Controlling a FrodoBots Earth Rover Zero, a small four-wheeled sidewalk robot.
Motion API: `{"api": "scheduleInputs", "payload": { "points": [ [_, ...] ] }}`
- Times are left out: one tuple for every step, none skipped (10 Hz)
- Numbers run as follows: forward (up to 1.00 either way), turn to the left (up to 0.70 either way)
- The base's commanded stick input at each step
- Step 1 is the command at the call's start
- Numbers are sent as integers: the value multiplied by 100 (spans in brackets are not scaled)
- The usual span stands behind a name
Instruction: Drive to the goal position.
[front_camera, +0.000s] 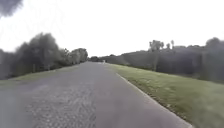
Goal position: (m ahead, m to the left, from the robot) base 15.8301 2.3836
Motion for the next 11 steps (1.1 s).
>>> {"api": "scheduleInputs", "payload": {
  "points": [
    [100, 20],
    [100, 14],
    [100, 0],
    [100, 0],
    [100, 0],
    [100, 0],
    [100, 0],
    [100, 0],
    [100, 0],
    [100, 0],
    [100, 0]
  ]
}}
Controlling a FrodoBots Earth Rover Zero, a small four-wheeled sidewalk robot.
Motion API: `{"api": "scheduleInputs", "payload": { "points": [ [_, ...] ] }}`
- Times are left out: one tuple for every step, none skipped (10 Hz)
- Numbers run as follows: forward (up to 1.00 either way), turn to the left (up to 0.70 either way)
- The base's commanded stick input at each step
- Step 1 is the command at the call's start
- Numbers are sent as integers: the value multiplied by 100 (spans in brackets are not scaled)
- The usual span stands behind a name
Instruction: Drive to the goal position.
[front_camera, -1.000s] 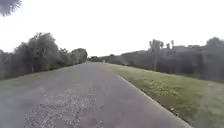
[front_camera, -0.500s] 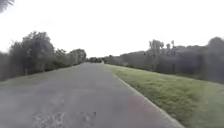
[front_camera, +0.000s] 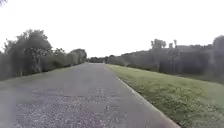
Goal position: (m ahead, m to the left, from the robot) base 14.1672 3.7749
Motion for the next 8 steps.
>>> {"api": "scheduleInputs", "payload": {
  "points": [
    [100, 0],
    [100, 0],
    [100, 0],
    [100, 0],
    [100, 0],
    [100, 0],
    [0, 0],
    [0, 0]
  ]
}}
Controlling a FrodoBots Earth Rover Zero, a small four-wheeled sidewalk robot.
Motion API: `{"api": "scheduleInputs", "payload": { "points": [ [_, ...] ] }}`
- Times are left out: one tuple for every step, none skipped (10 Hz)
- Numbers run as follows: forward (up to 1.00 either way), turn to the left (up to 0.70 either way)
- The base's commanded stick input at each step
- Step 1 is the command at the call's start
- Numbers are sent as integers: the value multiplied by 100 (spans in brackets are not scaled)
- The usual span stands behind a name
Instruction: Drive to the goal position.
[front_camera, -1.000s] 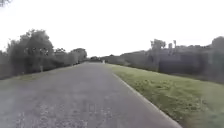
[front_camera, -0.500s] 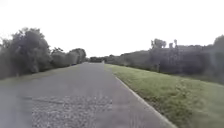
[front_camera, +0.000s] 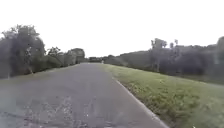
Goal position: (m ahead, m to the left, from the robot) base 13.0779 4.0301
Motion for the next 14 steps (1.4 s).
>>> {"api": "scheduleInputs", "payload": {
  "points": [
    [0, 0],
    [0, 0],
    [0, 0],
    [0, 0],
    [0, 0],
    [0, 0],
    [0, 0],
    [0, 2],
    [0, 30],
    [33, 39],
    [100, 27],
    [100, 27],
    [100, 27],
    [100, 27]
  ]
}}
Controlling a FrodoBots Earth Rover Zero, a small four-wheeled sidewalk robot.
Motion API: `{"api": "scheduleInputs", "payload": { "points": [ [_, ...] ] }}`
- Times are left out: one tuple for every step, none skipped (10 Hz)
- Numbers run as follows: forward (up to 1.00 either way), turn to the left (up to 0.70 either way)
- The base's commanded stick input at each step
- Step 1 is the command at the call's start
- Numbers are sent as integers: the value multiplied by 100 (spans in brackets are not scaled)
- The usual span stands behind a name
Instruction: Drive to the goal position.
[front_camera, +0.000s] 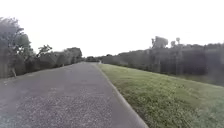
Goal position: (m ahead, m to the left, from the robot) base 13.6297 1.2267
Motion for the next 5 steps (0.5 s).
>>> {"api": "scheduleInputs", "payload": {
  "points": [
    [100, 27],
    [100, 24],
    [100, 16],
    [100, 14],
    [100, 13]
  ]
}}
